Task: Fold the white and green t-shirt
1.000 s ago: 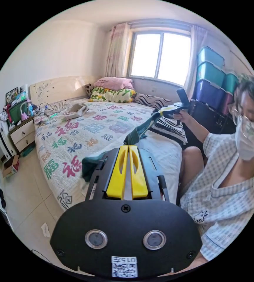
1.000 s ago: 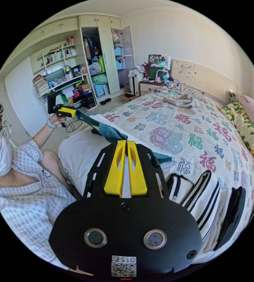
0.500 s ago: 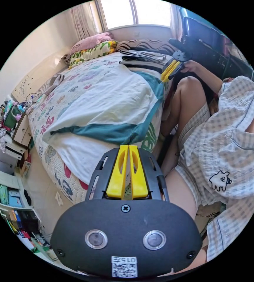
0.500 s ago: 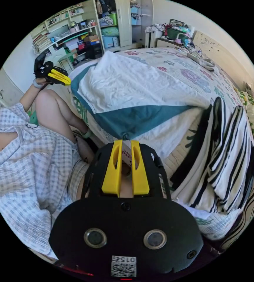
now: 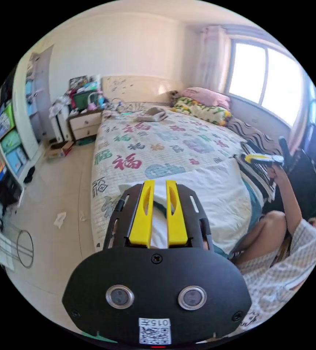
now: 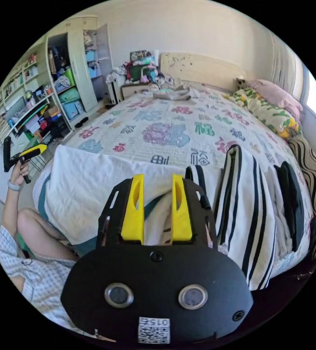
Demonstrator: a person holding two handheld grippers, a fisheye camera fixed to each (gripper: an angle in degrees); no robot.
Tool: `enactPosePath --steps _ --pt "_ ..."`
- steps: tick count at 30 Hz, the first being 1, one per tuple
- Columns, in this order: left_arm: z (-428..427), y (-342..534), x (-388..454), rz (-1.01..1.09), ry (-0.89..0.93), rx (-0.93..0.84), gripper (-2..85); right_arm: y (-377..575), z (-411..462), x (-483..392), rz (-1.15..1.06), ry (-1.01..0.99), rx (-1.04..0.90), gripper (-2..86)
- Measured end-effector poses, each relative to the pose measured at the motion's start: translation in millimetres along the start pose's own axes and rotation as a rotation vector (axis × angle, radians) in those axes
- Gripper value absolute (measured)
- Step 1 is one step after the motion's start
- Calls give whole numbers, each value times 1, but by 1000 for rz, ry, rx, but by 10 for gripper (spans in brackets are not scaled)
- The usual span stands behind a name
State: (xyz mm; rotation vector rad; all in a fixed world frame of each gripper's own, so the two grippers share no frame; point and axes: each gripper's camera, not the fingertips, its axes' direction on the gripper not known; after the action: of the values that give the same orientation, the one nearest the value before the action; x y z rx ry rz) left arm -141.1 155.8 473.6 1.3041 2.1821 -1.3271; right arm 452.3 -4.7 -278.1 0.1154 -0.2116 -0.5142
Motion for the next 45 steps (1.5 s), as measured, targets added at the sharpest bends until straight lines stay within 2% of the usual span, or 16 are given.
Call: enactPosePath --steps 2,4,7,10,13,15,16,17,20,22,28,31,34,37,41,45 --pt "27 5 -49 -173 18 -36 128 -2 38 24 80 -24 -123 136" --pt "46 6 -81 -280 81 -112 143 0 43 34 88 -77 -95 134" --pt "60 6 -113 -382 121 -105 144 -8 38 53 183 -189 -17 136" --pt "76 1 -127 -408 139 -149 142 -15 49 60 200 -217 -49 136" --pt "94 0 -136 -417 151 -240 131 -21 52 58 185 -170 -76 137" --pt "93 3 -142 -428 172 -231 110 -24 53 58 186 -159 -80 137" --pt "91 6 -147 -446 182 -223 58 -25 54 59 189 -159 -81 137" --pt "92 9 -152 -426 284 -208 29 -25 54 62 194 -163 -77 136" --pt "81 21 -169 -474 379 -122 16 -23 51 72 220 -207 -59 130" --pt "66 27 -177 -483 402 -56 13 -22 48 77 231 -224 -47 123" --pt "27 28 -164 -368 256 -15 10 -30 59 73 147 -178 -117 126" --pt "33 37 -161 -355 254 -52 10 -39 68 65 106 -128 -170 127" --pt "48 43 -155 -360 233 -123 10 -44 70 53 11 -29 -183 79" --pt "35 44 -146 -329 238 -68 11 -47 55 54 4 -125 -114 40" --pt "-3 40 -121 -268 251 52 10 -56 15 70 60 -276 66 35" --pt "-37 38 -101 -230 176 163 12 -70 6 77 82 -236 140 34"
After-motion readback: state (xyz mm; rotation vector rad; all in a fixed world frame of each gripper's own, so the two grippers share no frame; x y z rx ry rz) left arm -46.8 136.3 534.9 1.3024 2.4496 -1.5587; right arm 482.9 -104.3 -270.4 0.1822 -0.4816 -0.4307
